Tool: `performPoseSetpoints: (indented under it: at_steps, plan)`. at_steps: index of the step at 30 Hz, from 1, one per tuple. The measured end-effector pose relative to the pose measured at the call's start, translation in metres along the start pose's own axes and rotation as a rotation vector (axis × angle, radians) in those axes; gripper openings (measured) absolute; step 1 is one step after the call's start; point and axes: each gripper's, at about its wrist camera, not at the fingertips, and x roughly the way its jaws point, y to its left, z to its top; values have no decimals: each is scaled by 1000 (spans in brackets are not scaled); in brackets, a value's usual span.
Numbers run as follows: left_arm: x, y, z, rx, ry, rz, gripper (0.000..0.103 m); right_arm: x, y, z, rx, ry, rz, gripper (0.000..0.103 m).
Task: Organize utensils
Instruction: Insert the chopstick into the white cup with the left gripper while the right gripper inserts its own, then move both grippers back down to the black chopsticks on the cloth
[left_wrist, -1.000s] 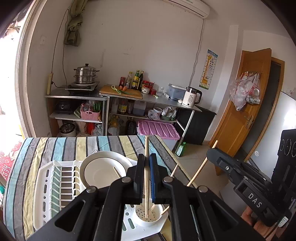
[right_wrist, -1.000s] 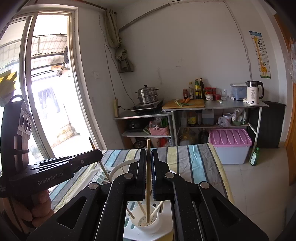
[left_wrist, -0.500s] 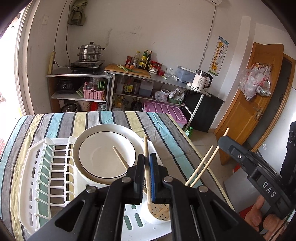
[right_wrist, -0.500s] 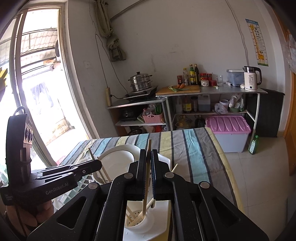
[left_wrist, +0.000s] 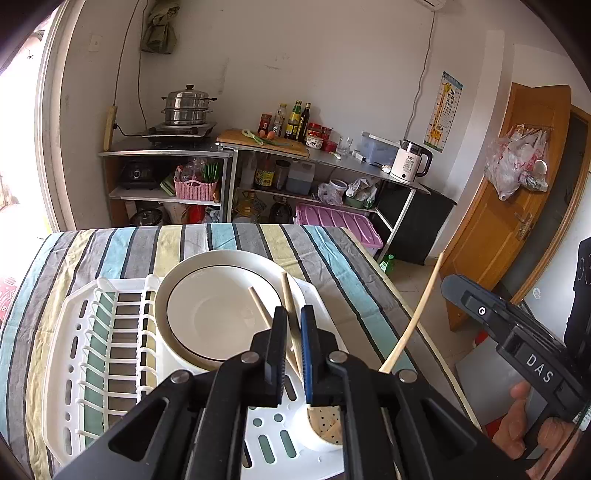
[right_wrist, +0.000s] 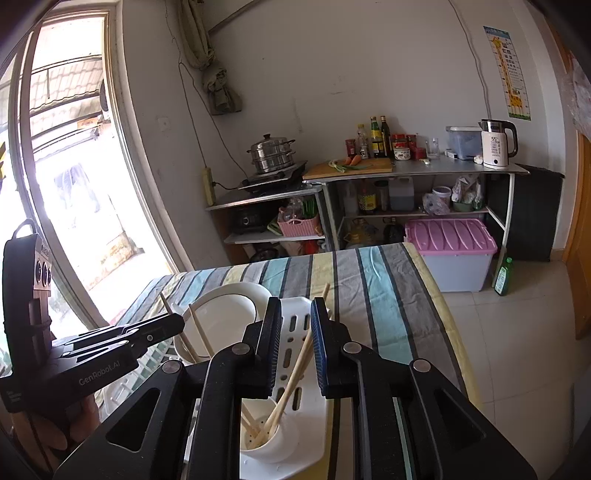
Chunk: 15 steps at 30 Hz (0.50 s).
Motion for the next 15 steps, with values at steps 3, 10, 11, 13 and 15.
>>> performPoseSetpoints:
  at_steps: [3,10,11,13,15]
  plan:
    - [-8,2,-3,-2,-12,2,16,-9,2,-2,-11,-10,1,17]
    - [-40,5,-22,15,-40,7,18,-45,15,-20,-57,-35,16,17]
    - [-46,5,-27,21,-45,15,18,-52,16,-25,-62,-38,17,17]
    - [-60,5,-38,36,-55,28,18,-67,19,-35,-69,-44,21,17]
    - [-76,5,-51,51,-68,26,18,-82,22,-46,-78,-48,26,17]
